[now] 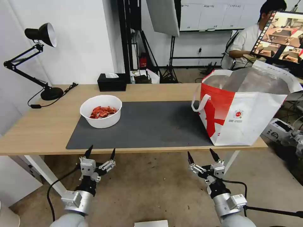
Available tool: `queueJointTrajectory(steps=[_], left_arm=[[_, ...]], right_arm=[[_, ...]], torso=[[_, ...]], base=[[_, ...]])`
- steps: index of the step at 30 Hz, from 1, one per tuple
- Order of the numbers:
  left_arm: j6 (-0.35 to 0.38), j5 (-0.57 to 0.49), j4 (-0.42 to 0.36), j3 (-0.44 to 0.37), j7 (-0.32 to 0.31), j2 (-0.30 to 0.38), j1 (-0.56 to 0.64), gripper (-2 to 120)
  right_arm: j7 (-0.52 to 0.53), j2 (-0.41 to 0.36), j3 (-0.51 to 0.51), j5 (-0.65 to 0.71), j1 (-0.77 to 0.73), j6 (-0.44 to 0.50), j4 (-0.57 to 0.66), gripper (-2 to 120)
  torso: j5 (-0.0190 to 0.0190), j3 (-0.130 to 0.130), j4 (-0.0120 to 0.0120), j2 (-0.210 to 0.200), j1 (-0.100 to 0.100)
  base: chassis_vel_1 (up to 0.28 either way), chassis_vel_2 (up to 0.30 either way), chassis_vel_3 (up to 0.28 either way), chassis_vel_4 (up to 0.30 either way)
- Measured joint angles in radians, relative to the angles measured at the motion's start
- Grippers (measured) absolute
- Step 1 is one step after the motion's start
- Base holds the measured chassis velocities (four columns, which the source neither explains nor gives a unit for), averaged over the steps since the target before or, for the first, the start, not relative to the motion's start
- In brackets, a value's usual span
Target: Pick up the trash from the table and place it into the takeout bag.
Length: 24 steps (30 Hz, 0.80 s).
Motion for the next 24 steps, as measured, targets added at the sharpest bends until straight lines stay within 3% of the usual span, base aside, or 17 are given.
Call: queueJointTrajectory(steps=[10,15,18,19,24], left_arm=[[0.081,-0.134,0.030,-0.009,-0.038,0.140,-0.153,100],[0.123,-0.253,0.061,-0.005,-0.070,0.245,-0.240,100],[0.146,-0.339,0.104,0.013,-0.093,0.341,-0.324,100],[0.146,-0.339,0.104,0.013,-0.093,0.341,-0.324,100],[0.182,-0.480,0.188,0.080,-0.131,0.455,-0.500,100]], right_arm=[[0.000,0.000,0.000,0.000,0.000,0.000,0.000,100],[0.000,0.000,0.000,0.000,0.000,0.001,0.000,100],[0.000,0.000,0.000,0.000,0.000,0.001,0.000,100],[0.000,0.000,0.000,0.000,0.000,0.001,0.000,100],[0.000,0.000,0.000,0.000,0.000,0.001,0.000,100]], torso=[[0.0000,0.000,-0.0001,0.000,0.000],[-0.0001,0.000,0.0000,0.000,0.000],[-0.0002,0.000,0.0001,0.000,0.000],[-0.0002,0.000,0.0001,0.000,0.000],[0.0001,0.000,-0.0001,0.000,0.000]], base=[[0.000,0.000,0.000,0.000],[0.000,0.000,0.000,0.000],[0.000,0.000,0.000,0.000],[0.000,0.000,0.000,0.000],[0.000,0.000,0.000,0.000]])
